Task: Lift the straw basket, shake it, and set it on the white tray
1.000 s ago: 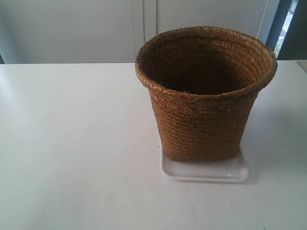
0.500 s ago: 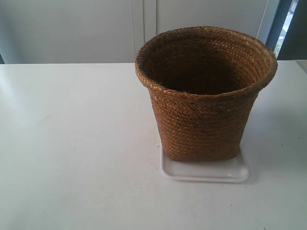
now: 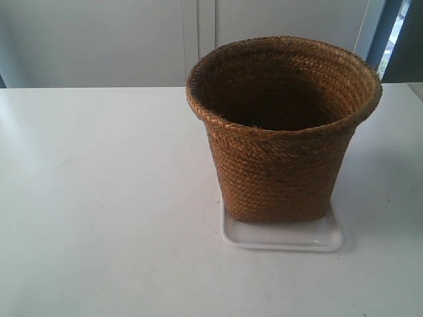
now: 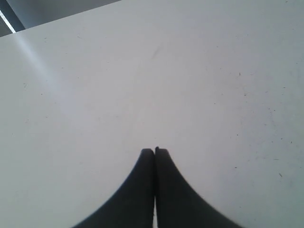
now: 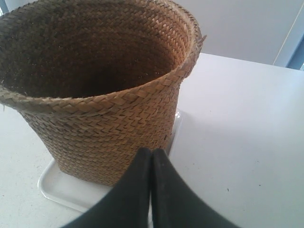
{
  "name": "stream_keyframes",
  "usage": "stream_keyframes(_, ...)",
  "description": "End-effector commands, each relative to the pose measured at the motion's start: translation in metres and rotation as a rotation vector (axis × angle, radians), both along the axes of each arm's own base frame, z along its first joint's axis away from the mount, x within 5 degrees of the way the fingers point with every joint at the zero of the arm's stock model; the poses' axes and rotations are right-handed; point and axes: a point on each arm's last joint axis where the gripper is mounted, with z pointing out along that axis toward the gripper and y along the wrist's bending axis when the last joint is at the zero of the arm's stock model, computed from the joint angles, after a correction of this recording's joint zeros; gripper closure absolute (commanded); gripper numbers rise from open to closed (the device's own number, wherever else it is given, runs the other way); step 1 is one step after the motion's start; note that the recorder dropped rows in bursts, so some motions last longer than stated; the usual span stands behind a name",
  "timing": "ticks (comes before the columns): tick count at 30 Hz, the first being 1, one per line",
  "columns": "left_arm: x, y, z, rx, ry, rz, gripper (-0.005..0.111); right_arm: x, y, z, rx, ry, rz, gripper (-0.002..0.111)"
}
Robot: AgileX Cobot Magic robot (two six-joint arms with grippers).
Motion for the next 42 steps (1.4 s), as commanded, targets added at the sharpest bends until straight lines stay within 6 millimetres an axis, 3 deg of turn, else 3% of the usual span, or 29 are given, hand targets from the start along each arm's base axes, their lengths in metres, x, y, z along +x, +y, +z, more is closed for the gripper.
stream_keyframes(1,0.0,0.0,-0.002,-0.015,0.004,0.008,0.107,-0.001,-0.001,0.001,0.006,-0.013,-0.009,0.108)
stream_keyframes(23,0.0,0.0,-0.002,-0.009,0.003,0.005,0.107,-0.002,-0.001,0.001,0.006,-0.018,-0.01,0.108)
stream_keyframes(26,0.0,0.0,-0.002,-0.009,0.003,0.005,0.107,-0.022,-0.004,0.011,-0.095,-0.116,-0.008,0.108)
stream_keyframes(32,0.0,0.0,-0.002,-0.009,0.003,0.005,0.107,-0.079,-0.002,0.007,-0.063,-0.349,-0.015,0.108)
stream_keyframes(38,0.0,0.0,-0.002,-0.006,0.003,0.004,0.107,-0.097,-0.001,0.0,0.008,-0.411,-0.026,0.108)
stream_keyframes(42,0.0,0.0,-0.002,-0.006,0.003,0.003,0.107,-0.088,-0.003,-0.018,0.051,-0.404,-0.053,0.108)
